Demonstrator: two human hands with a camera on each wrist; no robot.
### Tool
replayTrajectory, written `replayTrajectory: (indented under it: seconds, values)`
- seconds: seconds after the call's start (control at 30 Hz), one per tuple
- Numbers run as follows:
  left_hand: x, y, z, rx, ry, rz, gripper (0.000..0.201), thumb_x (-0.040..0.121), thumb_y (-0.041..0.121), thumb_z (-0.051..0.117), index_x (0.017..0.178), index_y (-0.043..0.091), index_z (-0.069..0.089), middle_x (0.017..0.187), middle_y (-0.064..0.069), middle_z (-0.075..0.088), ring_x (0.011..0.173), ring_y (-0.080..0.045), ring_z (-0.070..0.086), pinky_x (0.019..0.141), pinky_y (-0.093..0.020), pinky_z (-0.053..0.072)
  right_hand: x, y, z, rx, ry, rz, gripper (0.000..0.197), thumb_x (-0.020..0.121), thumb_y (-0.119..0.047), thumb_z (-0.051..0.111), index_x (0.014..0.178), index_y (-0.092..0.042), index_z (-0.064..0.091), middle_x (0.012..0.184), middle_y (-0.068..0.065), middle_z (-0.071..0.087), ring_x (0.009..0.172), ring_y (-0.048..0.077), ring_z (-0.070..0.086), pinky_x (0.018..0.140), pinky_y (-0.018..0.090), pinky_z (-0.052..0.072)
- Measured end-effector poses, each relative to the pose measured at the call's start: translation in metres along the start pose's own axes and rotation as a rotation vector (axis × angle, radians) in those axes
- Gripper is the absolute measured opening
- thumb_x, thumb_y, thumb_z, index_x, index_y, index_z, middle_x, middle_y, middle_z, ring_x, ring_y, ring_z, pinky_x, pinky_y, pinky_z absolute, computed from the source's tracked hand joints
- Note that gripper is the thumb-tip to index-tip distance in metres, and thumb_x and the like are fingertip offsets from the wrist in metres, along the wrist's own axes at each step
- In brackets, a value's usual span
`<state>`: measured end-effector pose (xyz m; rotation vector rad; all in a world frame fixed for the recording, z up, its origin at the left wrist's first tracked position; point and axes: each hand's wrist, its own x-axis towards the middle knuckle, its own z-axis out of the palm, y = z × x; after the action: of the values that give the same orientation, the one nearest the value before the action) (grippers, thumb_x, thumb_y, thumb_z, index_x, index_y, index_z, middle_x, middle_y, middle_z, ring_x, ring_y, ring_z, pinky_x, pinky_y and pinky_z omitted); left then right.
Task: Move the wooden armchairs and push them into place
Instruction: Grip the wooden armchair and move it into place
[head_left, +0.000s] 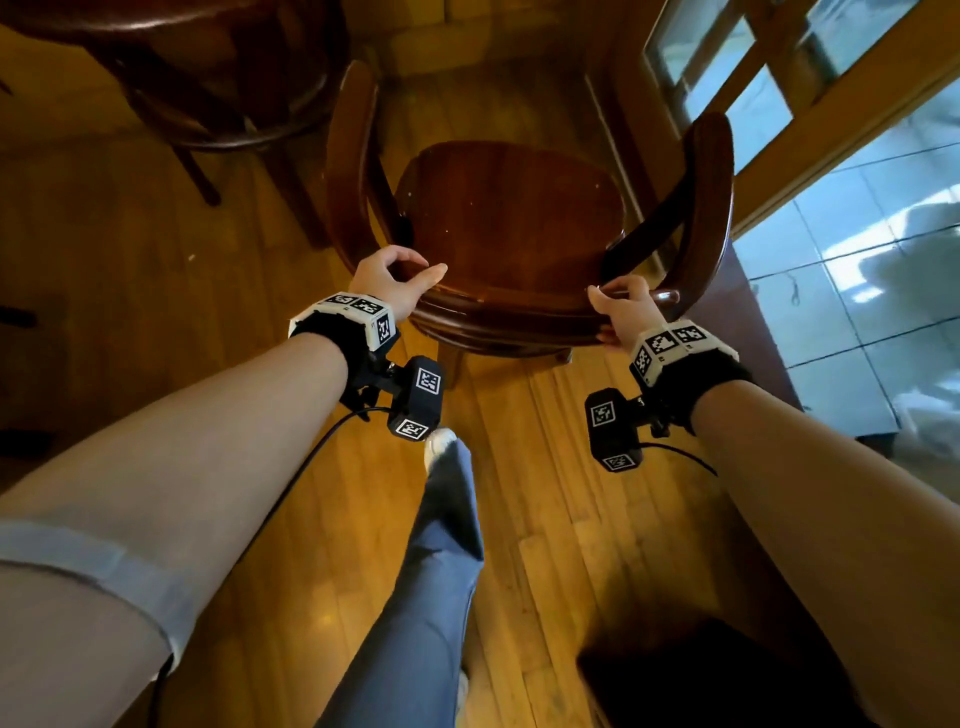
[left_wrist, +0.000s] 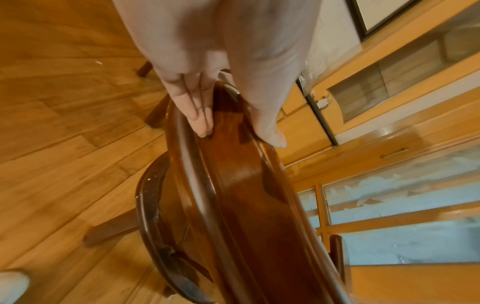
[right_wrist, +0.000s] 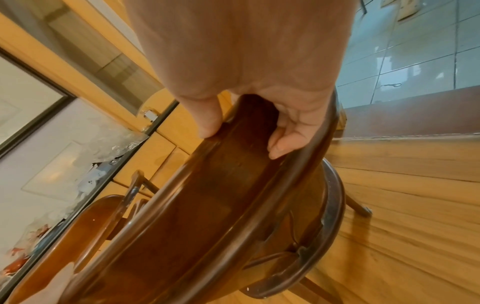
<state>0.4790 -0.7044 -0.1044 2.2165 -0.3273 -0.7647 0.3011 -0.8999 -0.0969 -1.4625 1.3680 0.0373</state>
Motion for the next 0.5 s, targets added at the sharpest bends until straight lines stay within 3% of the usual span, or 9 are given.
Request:
replayTrajectory:
  seconds: [0.1, 0.23, 0.4, 0.5]
  values:
    - [0.057, 0.037, -0.003, 0.005, -0.012, 0.0, 0.034, 0.08, 0.047, 0.068, 0.102, 0.022, 0.064, 0.13, -0.001, 0.059, 0.124, -0.021, 0.052, 0.103, -0.035, 0.041, 0.047, -0.049, -0.004, 0.041, 0.02, 0.018, 0.019, 0.092, -0.035, 0.057, 0.104, -0.028, 0.044, 0.106, 0.004, 0.051, 0.064, 0.009, 0.047, 0.05, 0.02, 0.04]
    - [0.123, 0.086, -0.006, 0.022, -0.029, -0.016, 0.038, 0.082, 0.046, 0.067, 0.107, 0.017, 0.065, 0.122, -0.001, 0.061, 0.114, -0.02, 0.055, 0.084, -0.026, 0.039, 0.101, -0.106, -0.015, 0.012, 0.003, 0.046, 0.022, 0.092, -0.034, 0.057, 0.111, -0.028, 0.047, 0.099, 0.005, 0.054, 0.062, 0.009, 0.049, 0.05, 0.02, 0.04]
    - [0.201, 0.135, 0.0, 0.014, -0.039, -0.064, 0.039, 0.082, 0.047, 0.067, 0.107, 0.018, 0.063, 0.12, -0.002, 0.06, 0.101, -0.016, 0.054, 0.079, -0.026, 0.038, 0.173, -0.166, -0.029, -0.018, -0.011, 0.022, 0.019, 0.093, -0.033, 0.057, 0.107, -0.028, 0.046, 0.082, 0.001, 0.052, 0.058, 0.012, 0.048, 0.05, 0.022, 0.04]
    - [0.245, 0.163, 0.006, -0.006, -0.032, -0.078, 0.033, 0.081, 0.046, 0.068, 0.099, 0.019, 0.061, 0.117, -0.003, 0.062, 0.101, -0.017, 0.055, 0.08, -0.026, 0.04, 0.219, -0.203, -0.042, -0.03, -0.035, -0.002, 0.017, 0.093, -0.032, 0.056, 0.106, -0.026, 0.045, 0.082, 0.003, 0.051, 0.056, 0.015, 0.046, 0.052, 0.024, 0.041]
